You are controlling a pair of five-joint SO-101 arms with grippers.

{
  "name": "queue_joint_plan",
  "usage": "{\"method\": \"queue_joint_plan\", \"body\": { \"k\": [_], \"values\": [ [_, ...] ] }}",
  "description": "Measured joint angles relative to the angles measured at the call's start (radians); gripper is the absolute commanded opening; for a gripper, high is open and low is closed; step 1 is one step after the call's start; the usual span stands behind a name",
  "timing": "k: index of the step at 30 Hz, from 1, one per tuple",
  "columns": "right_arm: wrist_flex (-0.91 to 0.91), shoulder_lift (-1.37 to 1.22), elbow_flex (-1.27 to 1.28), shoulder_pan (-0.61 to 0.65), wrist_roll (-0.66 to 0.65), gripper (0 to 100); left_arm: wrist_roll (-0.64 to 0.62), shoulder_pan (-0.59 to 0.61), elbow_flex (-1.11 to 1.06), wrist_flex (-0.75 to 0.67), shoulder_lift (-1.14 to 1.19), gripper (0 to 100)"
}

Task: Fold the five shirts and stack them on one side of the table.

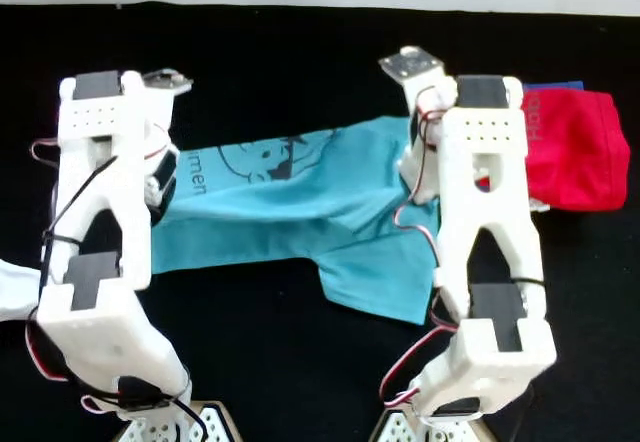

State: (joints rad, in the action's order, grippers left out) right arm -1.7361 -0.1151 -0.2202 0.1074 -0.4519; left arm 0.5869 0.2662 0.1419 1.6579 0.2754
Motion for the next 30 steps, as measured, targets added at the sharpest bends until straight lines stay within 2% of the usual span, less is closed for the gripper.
{"method": "queue_joint_plan", "body": {
  "k": [5, 10, 14, 21, 30],
  "values": [
    [0.133, 0.178, 0.287, 0.011, 0.009, 0.6, 0.0, 0.008, -0.157, -0.106, -0.051, 1],
    [0.242, 0.39, 0.549, 0.011, 0.009, 0.6, 0.0, 0.009, -0.203, -0.127, -0.084, 1],
    [0.255, 0.451, 0.614, 0.012, 0.009, 0.6, 0.0, 0.009, -0.215, -0.133, -0.092, 1],
    [0.287, 0.451, 0.69, 0.012, 0.009, 0.6, 0.0, 0.023, -0.276, -0.241, -0.049, 1],
    [0.344, 0.45, 0.77, -0.012, 0.009, 0.6, 0.0, 0.028, -0.276, -0.25, -0.006, 1]
  ]
}}
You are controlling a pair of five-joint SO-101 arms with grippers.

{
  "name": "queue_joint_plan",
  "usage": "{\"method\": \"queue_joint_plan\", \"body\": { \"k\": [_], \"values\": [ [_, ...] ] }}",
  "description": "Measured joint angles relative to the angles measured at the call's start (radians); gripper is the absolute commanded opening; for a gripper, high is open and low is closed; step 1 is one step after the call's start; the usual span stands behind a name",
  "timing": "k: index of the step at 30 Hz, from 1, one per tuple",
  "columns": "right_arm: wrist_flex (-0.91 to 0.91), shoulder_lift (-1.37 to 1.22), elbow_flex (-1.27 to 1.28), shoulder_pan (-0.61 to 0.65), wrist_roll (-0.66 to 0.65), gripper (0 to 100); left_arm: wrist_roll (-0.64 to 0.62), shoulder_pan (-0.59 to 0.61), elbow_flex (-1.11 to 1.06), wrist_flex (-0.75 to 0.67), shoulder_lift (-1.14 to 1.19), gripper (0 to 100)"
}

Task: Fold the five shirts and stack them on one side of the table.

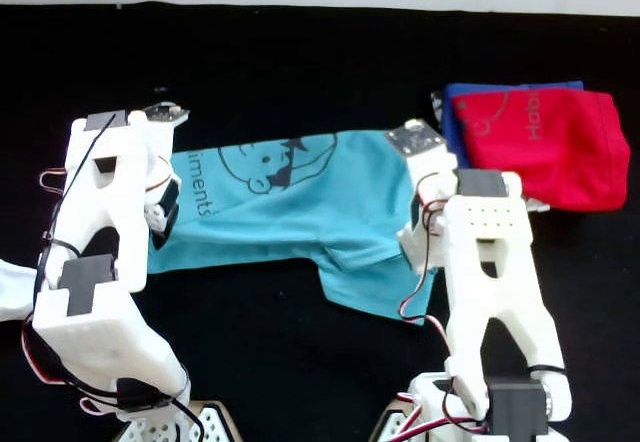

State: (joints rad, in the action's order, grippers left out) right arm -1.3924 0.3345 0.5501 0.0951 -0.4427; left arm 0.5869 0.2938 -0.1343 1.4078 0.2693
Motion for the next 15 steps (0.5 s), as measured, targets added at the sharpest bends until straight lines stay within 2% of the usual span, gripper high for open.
{"method": "queue_joint_plan", "body": {
  "k": [4, 10, 15],
  "values": [
    [0.0, 0.0, 0.0, 0.0, 0.0, 0.6, 0.014, 0.0, 0.0, 0.0, 0.0, 3],
    [-0.035, 0.0, 0.0, 0.0, 0.0, 1.3, 0.074, 0.02, 0.0, 0.028, 0.0, 15],
    [-0.094, 0.0, 0.0, 0.0, 0.0, 13.1, 0.092, 0.057, 0.083, 0.101, 0.0, 16]
  ]
}}
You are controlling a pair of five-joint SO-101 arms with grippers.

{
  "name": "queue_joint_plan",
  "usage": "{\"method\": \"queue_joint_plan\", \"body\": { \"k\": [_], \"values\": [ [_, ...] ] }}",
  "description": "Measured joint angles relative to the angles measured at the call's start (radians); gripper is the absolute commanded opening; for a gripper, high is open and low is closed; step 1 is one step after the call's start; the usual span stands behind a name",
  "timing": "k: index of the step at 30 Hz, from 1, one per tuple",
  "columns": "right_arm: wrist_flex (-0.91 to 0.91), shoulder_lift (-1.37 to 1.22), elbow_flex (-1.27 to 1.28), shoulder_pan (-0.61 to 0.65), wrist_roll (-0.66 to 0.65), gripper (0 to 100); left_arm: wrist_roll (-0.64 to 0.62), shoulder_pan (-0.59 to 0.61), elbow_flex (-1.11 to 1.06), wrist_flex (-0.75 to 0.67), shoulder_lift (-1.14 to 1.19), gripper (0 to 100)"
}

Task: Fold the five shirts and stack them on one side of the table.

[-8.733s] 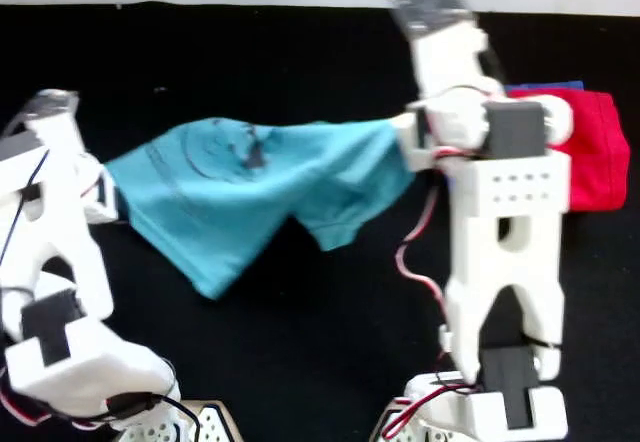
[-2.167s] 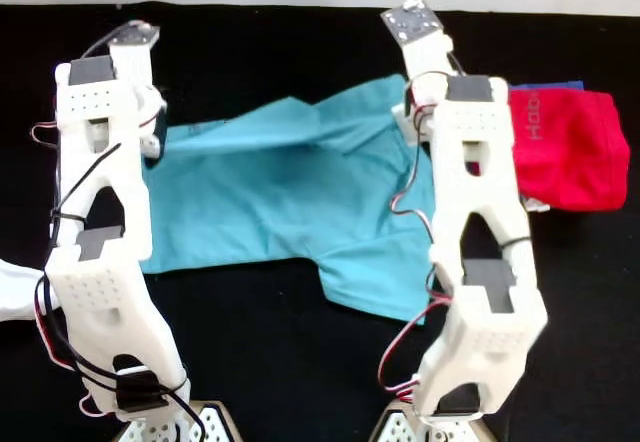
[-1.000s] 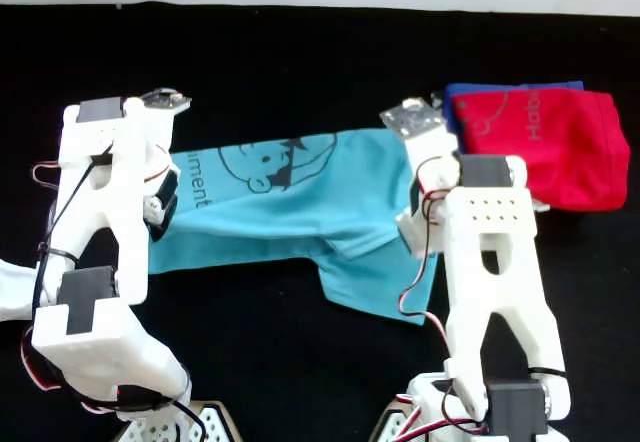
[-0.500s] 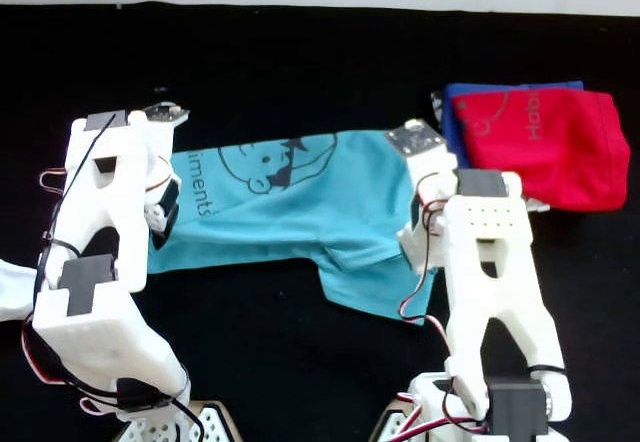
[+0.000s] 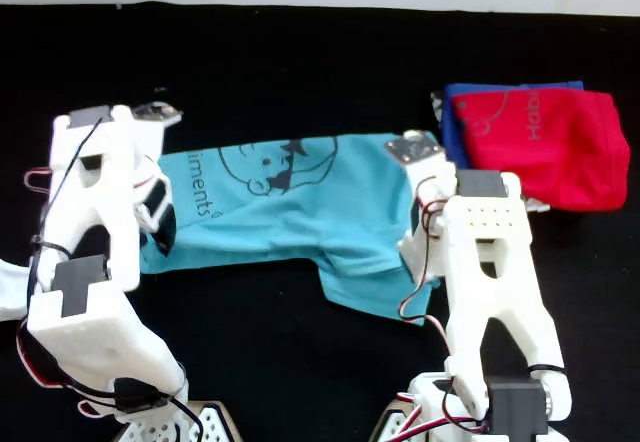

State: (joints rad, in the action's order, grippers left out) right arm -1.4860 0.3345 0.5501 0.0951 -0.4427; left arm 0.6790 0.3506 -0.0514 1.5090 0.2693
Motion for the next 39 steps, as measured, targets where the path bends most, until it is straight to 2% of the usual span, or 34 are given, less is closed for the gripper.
{"method": "queue_joint_plan", "body": {
  "k": [3, 8, 11, 13, 14, 16, 20, 25, 33, 39],
  "values": [
    [-0.023, 0.017, -0.002, 0.0, 0.0, 17.8, 0.0, 0.018, 0.094, 0.051, 0.0, 16],
    [-0.081, 0.124, -0.071, 0.038, 0.0, 18.0, 0.0, 0.023, 0.267, 0.098, 0.0, 16],
    [-0.094, 0.181, -0.114, 0.06, 0.0, 18.0, 0.0, 0.018, 0.298, 0.097, 0.0, 15],
    [-0.089, 0.198, -0.127, 0.068, 0.0, 16.0, -0.011, 0.002, 0.292, 0.069, 0.002, 7],
    [-0.077, 0.199, -0.129, 0.071, 0.0, 11.8, -0.025, -0.012, 0.281, 0.049, 0.003, 1],
    [-0.031, 0.196, -0.13, 0.071, 0.0, 0.0, -0.064, -0.051, 0.242, -0.006, 0.011, 3],
    [0.091, 0.114, -0.132, 0.071, 0.011, 5.4, -0.126, -0.124, 0.21, -0.149, 0.1, 1],
    [0.193, -0.077, -0.201, 0.071, 0.101, 5.5, -0.161, -0.1, 0.253, -0.318, 0.321, 1],
    [0.397, -0.451, -0.451, 0.071, 0.132, 5.5, -0.164, 0.028, 0.704, -0.262, 0.624, 1],
    [0.393, -0.724, -0.71, 0.071, 0.132, 5.5, -0.163, 0.098, 1.086, -0.155, 0.838, 1]
  ]
}}
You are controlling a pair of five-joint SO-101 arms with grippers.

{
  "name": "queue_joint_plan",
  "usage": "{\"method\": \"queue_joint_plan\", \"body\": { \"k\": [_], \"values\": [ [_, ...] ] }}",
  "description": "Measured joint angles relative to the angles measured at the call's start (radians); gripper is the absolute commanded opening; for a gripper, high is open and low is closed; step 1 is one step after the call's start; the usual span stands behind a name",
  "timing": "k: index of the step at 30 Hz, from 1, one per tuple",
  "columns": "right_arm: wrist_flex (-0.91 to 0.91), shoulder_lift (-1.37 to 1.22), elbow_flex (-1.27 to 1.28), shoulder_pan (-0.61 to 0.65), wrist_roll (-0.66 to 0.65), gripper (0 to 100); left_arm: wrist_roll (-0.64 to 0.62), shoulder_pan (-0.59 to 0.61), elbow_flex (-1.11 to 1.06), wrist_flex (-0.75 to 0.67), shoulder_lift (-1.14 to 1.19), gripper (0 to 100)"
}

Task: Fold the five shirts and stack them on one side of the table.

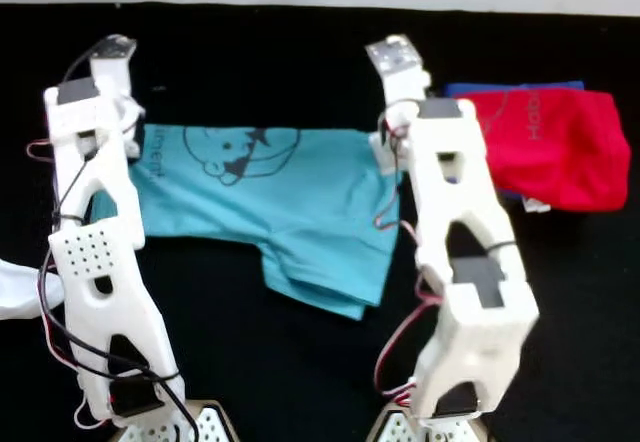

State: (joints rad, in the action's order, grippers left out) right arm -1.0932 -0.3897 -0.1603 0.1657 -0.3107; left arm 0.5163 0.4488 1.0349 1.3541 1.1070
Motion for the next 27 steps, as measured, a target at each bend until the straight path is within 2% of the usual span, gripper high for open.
{"method": "queue_joint_plan", "body": {
  "k": [9, 13, 20, 27],
  "values": [
    [-0.081, -0.284, -0.287, 0.0, 0.0, 5.5, 0.005, 0.025, 0.439, 0.333, 0.14, 1],
    [-0.104, -0.318, -0.356, -0.023, 0.0, 5.5, 0.0, 0.031, 0.546, 0.399, 0.14, 1],
    [-0.358, -0.304, -0.545, -0.012, 0.0, 5.8, 0.0, 0.078, 0.52, 0.416, 0.133, 1],
    [-0.575, -0.259, -0.704, 0.02, 0.0, 5.8, -0.012, 0.126, 0.209, 0.417, -0.104, 1]
  ]
}}
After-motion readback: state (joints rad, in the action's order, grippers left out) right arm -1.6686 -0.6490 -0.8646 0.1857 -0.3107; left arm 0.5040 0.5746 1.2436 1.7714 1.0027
